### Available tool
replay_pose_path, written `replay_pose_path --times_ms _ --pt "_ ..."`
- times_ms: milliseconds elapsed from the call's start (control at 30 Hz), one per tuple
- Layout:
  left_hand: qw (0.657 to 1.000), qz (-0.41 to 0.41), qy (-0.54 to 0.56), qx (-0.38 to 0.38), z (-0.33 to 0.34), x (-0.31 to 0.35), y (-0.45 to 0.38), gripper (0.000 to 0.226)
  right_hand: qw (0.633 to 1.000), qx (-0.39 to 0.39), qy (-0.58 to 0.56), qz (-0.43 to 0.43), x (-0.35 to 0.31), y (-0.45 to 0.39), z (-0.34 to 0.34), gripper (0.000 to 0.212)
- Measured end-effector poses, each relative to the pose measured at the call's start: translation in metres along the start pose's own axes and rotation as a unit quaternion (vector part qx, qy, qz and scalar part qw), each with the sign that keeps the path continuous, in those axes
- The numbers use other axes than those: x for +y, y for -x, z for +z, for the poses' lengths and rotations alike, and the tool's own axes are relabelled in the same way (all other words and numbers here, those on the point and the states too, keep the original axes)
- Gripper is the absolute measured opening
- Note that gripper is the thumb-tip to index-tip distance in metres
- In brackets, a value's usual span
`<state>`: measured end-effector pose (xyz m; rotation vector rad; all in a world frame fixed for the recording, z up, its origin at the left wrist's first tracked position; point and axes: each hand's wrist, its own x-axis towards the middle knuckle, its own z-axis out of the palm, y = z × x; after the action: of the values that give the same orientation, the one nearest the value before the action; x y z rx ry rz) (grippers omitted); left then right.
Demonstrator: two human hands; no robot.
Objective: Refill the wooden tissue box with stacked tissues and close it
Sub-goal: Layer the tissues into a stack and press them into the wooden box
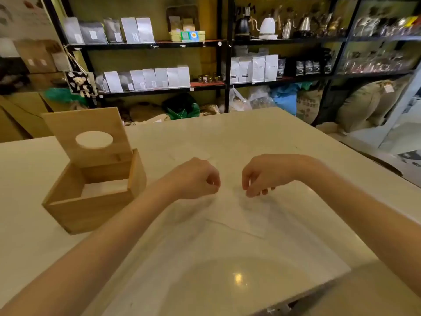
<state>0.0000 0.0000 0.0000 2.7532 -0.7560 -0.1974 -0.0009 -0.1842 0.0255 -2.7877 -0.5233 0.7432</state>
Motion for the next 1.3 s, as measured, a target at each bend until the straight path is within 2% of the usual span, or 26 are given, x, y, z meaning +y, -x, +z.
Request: replay_pose_path --times_ms 200,333,567,733,933,1033,1133,1300 --pt "1.000 0.010 -0.008 0.024 0.019 0.007 -0.008 0.026 0.997 0.078 -0.011 0.022 0.015 0.006 0.018 0.031" --pt "1.000 0.002 -0.024 0.018 0.029 0.009 -0.012 0.029 0.996 0.080 -0.015 0.032 0.022 0.008 0.029 0.033" --pt "0.999 0.001 -0.048 -0.004 0.029 0.013 -0.020 0.021 0.995 0.060 -0.079 0.017 0.024 0.006 0.032 0.012" --pt "0.998 0.036 -0.058 0.006 0.023 0.015 -0.019 0.015 0.989 0.086 -0.119 -0.004 0.028 0.005 0.033 0.003" --pt "0.998 0.020 0.050 0.040 -0.002 0.016 -0.006 0.004 0.969 0.080 -0.228 -0.056 0.025 0.012 0.010 0.013" --pt "0.994 -0.016 0.099 0.049 -0.015 0.012 0.009 0.012 0.962 0.063 -0.252 -0.090 0.017 0.011 -0.002 0.022" --pt "0.978 -0.055 0.201 0.028 -0.025 0.006 0.034 0.017 0.953 0.037 -0.275 -0.125 0.004 0.010 -0.006 0.018" --pt "0.938 -0.129 0.321 -0.017 -0.024 -0.008 0.076 0.014 0.935 -0.040 -0.310 -0.170 -0.018 0.001 0.008 0.009"
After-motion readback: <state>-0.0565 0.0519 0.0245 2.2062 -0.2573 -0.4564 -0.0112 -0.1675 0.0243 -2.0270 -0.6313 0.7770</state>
